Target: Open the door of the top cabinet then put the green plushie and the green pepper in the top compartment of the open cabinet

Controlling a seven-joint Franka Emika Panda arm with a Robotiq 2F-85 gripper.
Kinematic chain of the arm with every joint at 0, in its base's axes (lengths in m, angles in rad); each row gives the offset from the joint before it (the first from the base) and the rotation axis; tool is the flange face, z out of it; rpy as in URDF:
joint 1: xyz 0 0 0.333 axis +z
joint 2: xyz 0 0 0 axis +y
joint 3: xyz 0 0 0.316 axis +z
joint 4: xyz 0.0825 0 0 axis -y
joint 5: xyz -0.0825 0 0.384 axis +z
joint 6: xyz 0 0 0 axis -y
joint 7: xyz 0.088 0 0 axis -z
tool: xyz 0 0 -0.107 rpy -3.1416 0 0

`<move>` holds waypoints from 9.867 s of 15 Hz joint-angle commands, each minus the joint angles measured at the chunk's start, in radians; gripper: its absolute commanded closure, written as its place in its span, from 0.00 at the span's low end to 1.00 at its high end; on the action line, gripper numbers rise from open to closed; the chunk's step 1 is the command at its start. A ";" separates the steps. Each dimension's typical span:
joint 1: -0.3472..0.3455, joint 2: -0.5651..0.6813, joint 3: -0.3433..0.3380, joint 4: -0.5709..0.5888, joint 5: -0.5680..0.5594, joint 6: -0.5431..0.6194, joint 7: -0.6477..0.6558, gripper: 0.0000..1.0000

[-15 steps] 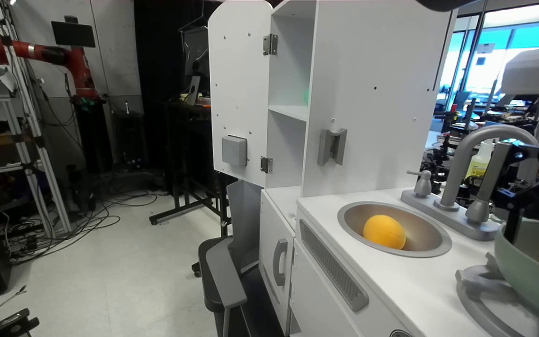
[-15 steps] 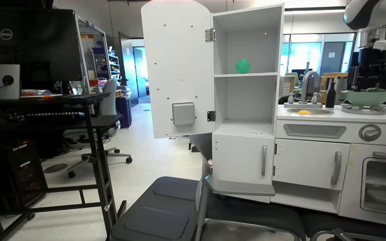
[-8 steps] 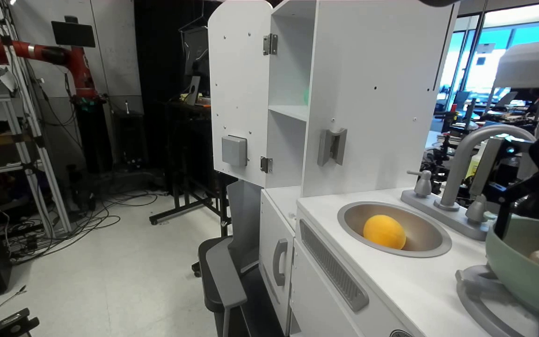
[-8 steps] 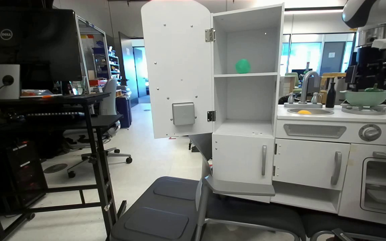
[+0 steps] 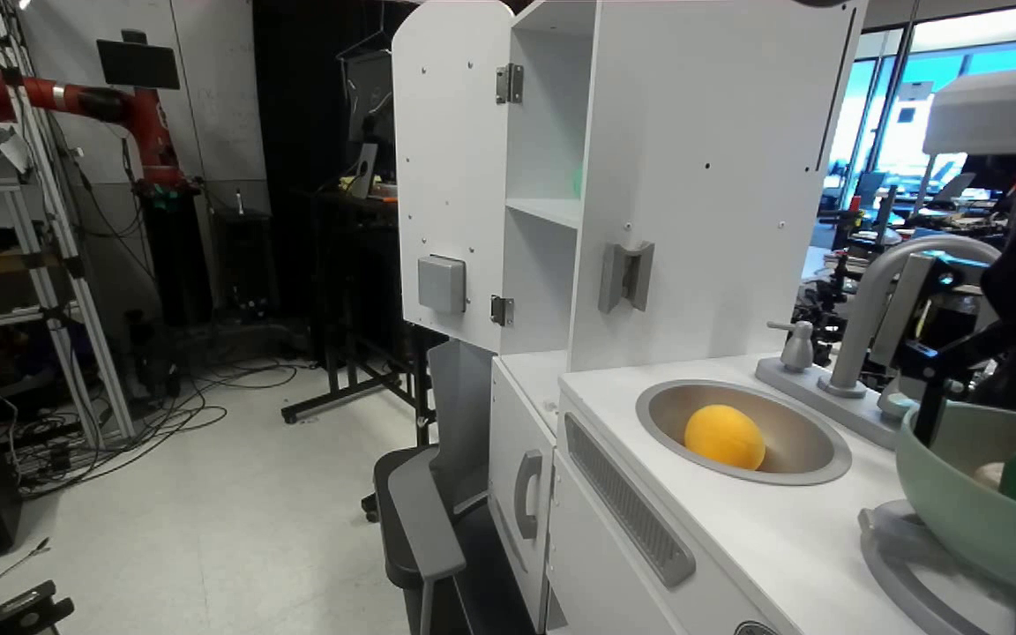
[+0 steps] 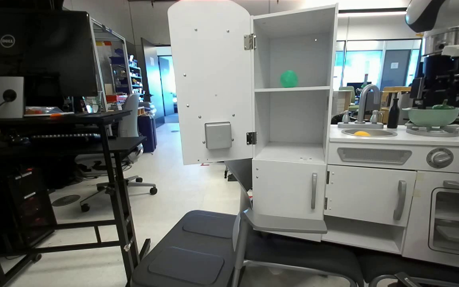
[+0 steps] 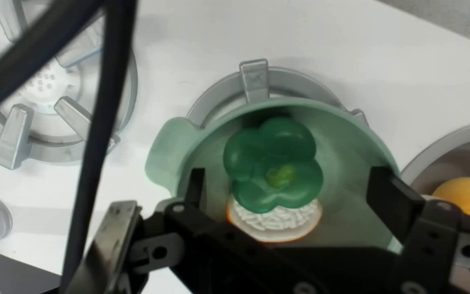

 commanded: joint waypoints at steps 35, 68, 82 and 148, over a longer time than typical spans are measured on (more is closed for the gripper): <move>-0.113 0.140 0.056 0.334 0.014 -0.188 -0.103 0.94; 0.522 -0.587 0.223 -0.562 -0.342 0.213 0.139 0.94; 0.670 -0.145 -0.028 -0.164 -0.817 0.448 0.866 0.94; 0.565 -0.611 0.236 -0.758 -0.395 0.477 0.280 0.00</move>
